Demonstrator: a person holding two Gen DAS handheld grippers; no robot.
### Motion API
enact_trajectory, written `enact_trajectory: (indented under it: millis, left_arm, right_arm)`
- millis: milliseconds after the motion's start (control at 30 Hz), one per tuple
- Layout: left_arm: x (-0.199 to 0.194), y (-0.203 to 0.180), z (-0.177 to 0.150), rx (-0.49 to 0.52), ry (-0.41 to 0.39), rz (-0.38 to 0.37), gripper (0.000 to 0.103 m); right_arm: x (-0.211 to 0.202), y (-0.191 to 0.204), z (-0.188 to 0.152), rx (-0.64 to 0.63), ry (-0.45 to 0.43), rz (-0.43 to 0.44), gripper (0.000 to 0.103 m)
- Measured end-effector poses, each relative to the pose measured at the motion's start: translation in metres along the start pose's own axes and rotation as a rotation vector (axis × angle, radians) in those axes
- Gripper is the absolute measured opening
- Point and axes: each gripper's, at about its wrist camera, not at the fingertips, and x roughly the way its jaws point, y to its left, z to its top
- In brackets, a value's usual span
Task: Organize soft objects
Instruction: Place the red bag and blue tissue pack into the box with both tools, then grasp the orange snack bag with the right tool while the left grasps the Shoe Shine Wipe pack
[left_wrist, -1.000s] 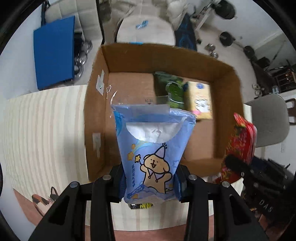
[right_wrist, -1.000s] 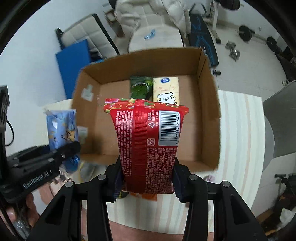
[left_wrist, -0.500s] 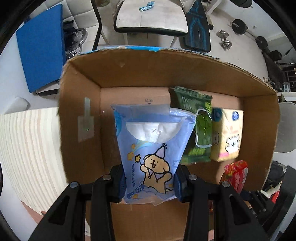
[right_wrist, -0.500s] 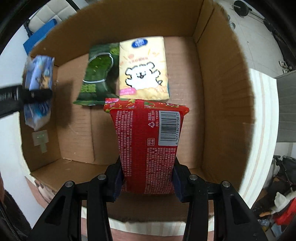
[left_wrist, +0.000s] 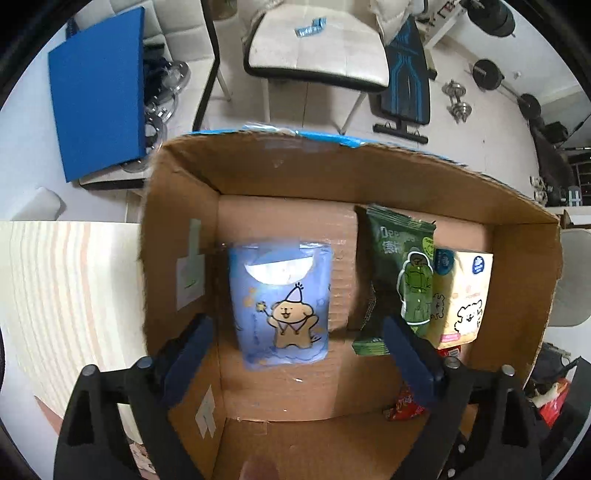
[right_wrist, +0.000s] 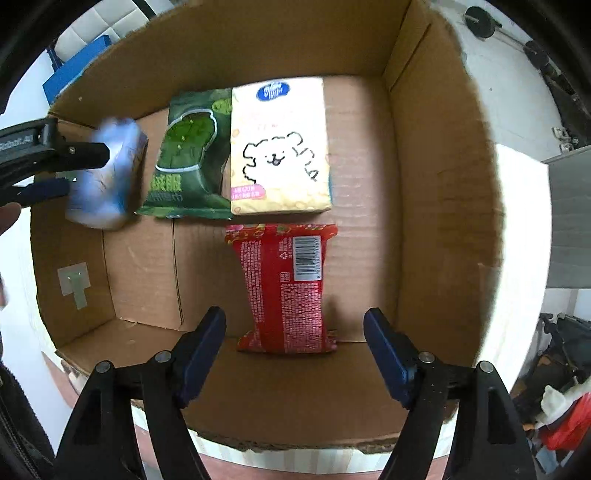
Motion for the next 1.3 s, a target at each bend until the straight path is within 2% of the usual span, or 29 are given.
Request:
enact_trajectory:
  millis: [67,167,367,467,700,767,967,1100,1167,1233,1300]
  left_arm:
    - [-0.005,0.003,-0.006,-0.004,-0.017,0.003,0.100]
    - [-0.016,0.003,-0.018,-0.002,-0.054,0.010,0.101]
    - [-0.039,-0.002,-0.050,0.037,-0.121,0.025,0.101]
    - [-0.057,-0.007,-0.075,0.063,-0.179,0.042,0.101]
    - [-0.099,-0.011,-0.136,0.090,-0.309,0.069,0.101]
    - [-0.112,-0.011,-0.153,0.091,-0.346,0.079,0.101]
    - [-0.142,-0.013,-0.197,0.066,-0.398,0.027,0.101]
    - [-0.148,-0.015,-0.223,0.073,-0.434,0.054,0.101]
    - [-0.134,-0.011,-0.235,0.059,-0.424,0.060,0.101]
    - [-0.112,-0.006,-0.243,0.051,-0.368,0.038,0.097]
    - [-0.081,-0.001,-0.246,0.045,-0.293,0.028,0.081]
  right_arm:
    - [-0.004,0.000,-0.001,0.003,-0.014,-0.001,0.100]
    - [-0.014,0.001,-0.004,0.006,-0.047,-0.006,0.103]
    - [-0.037,0.011,-0.014,-0.008,-0.127,-0.039,0.103]
    - [-0.052,0.014,-0.022,-0.023,-0.168,-0.058,0.103]
    - [-0.096,0.021,-0.062,-0.052,-0.318,-0.129,0.103]
    - [-0.107,0.022,-0.075,-0.054,-0.346,-0.122,0.103]
    - [-0.136,0.025,-0.110,-0.054,-0.385,-0.074,0.103]
    - [-0.144,0.021,-0.134,-0.048,-0.407,-0.015,0.103]
    - [-0.138,0.012,-0.147,-0.029,-0.387,0.009,0.103]
    - [-0.124,0.000,-0.157,-0.014,-0.340,0.028,0.103]
    - [-0.100,-0.018,-0.167,0.023,-0.276,0.029,0.103]
